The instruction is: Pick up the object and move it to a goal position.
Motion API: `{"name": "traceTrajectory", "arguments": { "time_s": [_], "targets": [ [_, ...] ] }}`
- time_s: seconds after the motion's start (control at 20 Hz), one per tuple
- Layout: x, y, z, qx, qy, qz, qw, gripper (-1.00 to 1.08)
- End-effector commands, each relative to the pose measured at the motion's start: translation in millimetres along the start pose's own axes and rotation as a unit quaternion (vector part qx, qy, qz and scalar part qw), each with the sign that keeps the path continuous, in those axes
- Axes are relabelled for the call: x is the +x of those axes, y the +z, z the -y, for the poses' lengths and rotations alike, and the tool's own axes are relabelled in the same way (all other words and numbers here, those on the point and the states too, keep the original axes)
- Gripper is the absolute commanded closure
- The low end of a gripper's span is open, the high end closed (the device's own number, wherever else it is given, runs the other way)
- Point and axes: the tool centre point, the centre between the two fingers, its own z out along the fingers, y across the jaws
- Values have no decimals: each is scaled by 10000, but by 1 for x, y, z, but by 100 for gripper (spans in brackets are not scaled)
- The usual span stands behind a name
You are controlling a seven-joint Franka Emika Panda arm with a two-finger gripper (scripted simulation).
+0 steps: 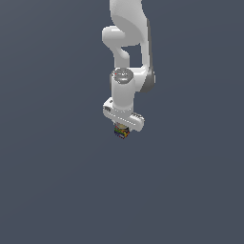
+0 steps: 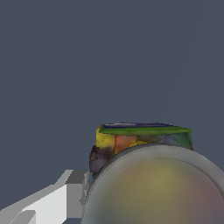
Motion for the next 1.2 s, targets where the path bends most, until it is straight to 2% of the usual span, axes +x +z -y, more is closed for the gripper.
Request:
{"name": "traceTrajectory", "arguments": {
  "time_s": [0.0,0.65,0.9,1.15],
  "targets": [
    [-13,-17,10,8,-2,-18,10000,108],
    [-91,-108,64,-2,1,-26,10000,108],
    [-108,-130,77,0,1,-24,10000,108],
    [-114,-138,83,2,1,-21,10000,108]
  ]
}}
